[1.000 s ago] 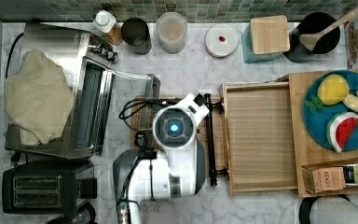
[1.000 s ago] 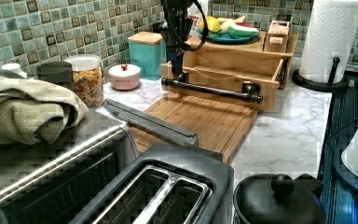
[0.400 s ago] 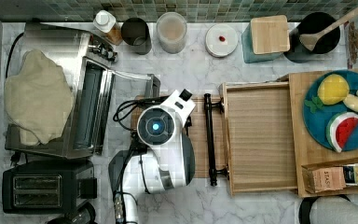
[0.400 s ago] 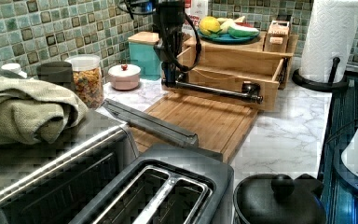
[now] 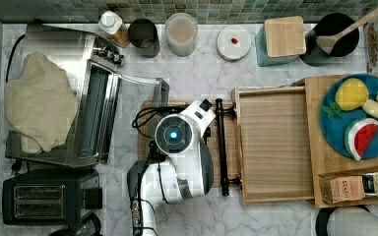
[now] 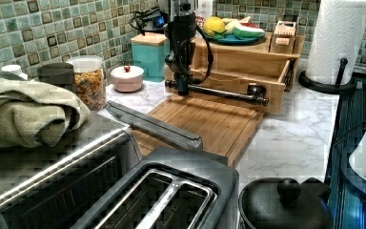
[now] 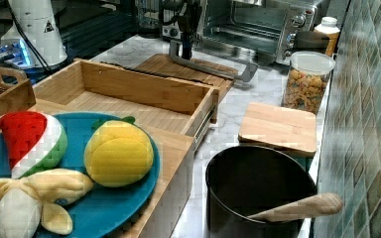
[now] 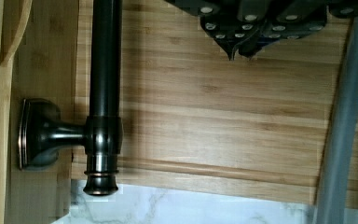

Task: Close the drawer.

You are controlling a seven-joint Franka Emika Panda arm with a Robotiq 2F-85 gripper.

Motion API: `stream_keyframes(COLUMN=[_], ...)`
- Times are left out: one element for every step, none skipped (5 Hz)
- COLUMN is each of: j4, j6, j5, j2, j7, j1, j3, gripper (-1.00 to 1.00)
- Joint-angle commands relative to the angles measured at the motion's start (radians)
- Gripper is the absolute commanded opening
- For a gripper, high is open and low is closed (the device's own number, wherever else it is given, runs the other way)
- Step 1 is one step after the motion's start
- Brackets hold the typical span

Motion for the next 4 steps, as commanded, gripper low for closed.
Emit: stream_keyframes(j4=[-0.081, -0.12, -0.147, -0.142], j6=[0.075, 0.134, 0.159, 0.154], j5=[-0.024, -0.022, -0.06, -0.099], j2=[-0.01, -0.009, -0.028, -0.046], j7=[-0.049, -0.105, -0.1, -0.138], j1=[-0.069, -0.08, -0.086, -0.112], j3=[-0.084, -0.122, -0.148, -0.164], gripper=[-1.0, -1.0, -1.0, -1.0])
